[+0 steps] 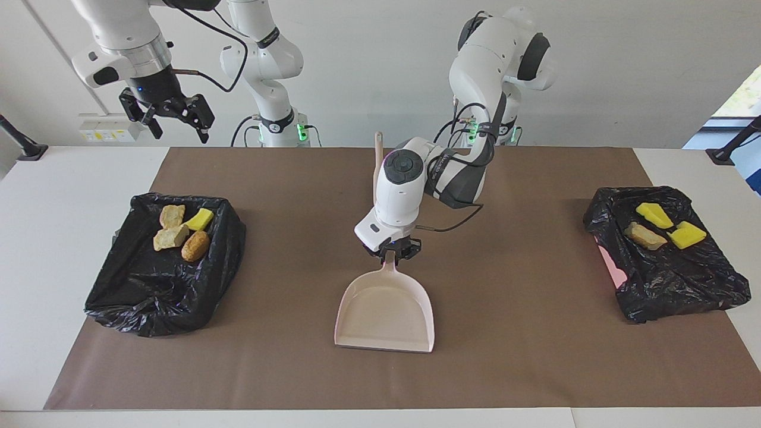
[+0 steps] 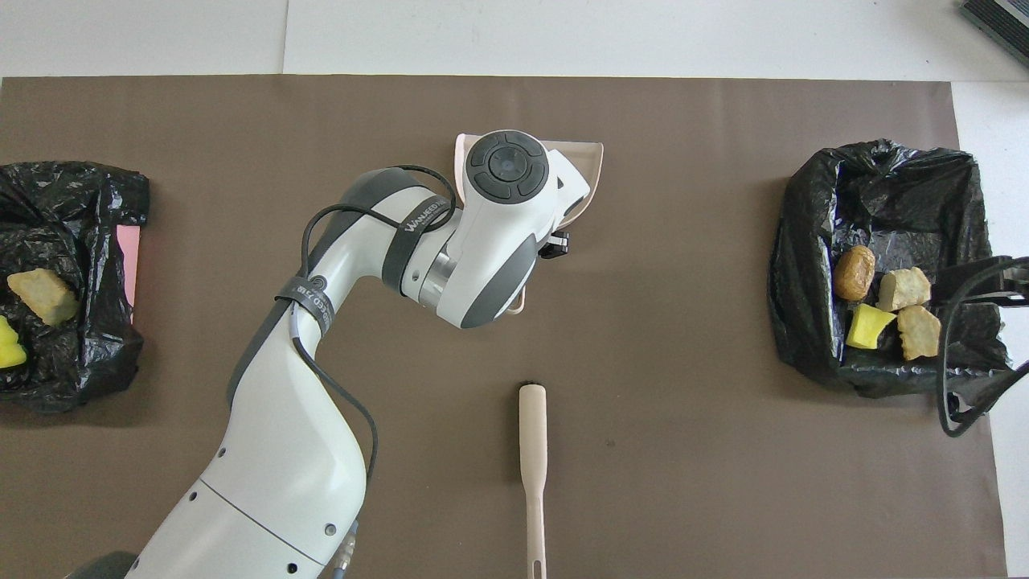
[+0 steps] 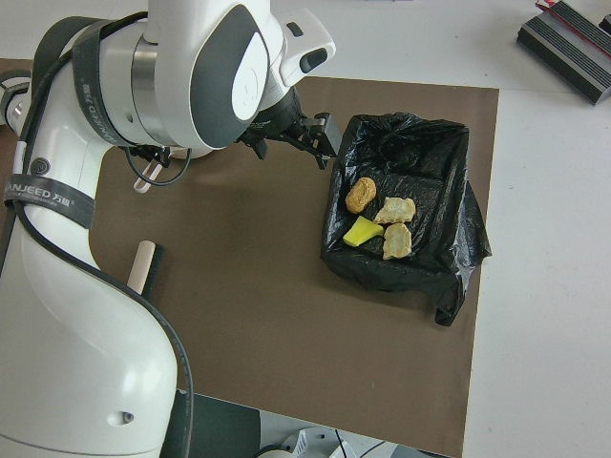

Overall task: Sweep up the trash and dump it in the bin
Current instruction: 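Lower the dustpan onto the table center with the left gripper and release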

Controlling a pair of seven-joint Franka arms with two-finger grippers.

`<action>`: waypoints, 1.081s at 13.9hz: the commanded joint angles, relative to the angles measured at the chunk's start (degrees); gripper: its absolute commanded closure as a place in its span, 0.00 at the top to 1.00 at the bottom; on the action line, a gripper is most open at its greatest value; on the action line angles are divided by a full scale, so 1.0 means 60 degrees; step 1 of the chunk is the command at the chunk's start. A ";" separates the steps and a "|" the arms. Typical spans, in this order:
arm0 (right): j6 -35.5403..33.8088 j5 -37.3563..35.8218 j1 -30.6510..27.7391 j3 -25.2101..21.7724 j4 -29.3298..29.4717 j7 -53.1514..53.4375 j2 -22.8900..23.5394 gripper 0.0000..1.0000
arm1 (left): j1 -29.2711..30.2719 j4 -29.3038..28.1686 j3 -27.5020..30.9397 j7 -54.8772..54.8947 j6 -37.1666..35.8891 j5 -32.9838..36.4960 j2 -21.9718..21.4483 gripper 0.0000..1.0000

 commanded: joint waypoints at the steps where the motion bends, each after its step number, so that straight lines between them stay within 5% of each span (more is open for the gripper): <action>1: 0.0226 0.0146 -0.0065 0.0003 -0.0345 -0.0293 -0.0244 1.00 | -0.0155 -0.0147 0.0179 -0.0119 -0.0007 -0.0074 -0.0141 0.16; 2: 0.0226 0.0146 -0.0065 0.0003 -0.0345 -0.0293 -0.0244 1.00 | -0.0140 -0.0161 0.0179 -0.0090 -0.0036 -0.0002 -0.0141 0.39; 6: 0.0226 0.0131 -0.0065 0.0003 -0.0345 -0.0308 -0.0244 1.00 | -0.0111 -0.0147 0.0179 -0.0046 -0.0153 0.0043 -0.0184 0.67; 7: 0.0226 0.0145 -0.0065 0.0003 -0.0345 -0.0308 -0.0244 1.00 | -0.0052 -0.0147 0.0193 -0.0061 -0.0153 0.0057 -0.0315 0.95; 11: 0.0226 0.0146 -0.0065 0.0003 -0.0345 -0.0308 -0.0244 1.00 | 0.0313 -0.0540 0.0515 0.1134 -0.0211 0.0086 -0.1440 1.00; 15: 0.0226 0.0146 -0.0065 0.0003 -0.0359 -0.0381 -0.0244 1.00 | 0.1453 -0.2602 0.0516 0.3230 -0.0621 0.0087 -0.3855 1.00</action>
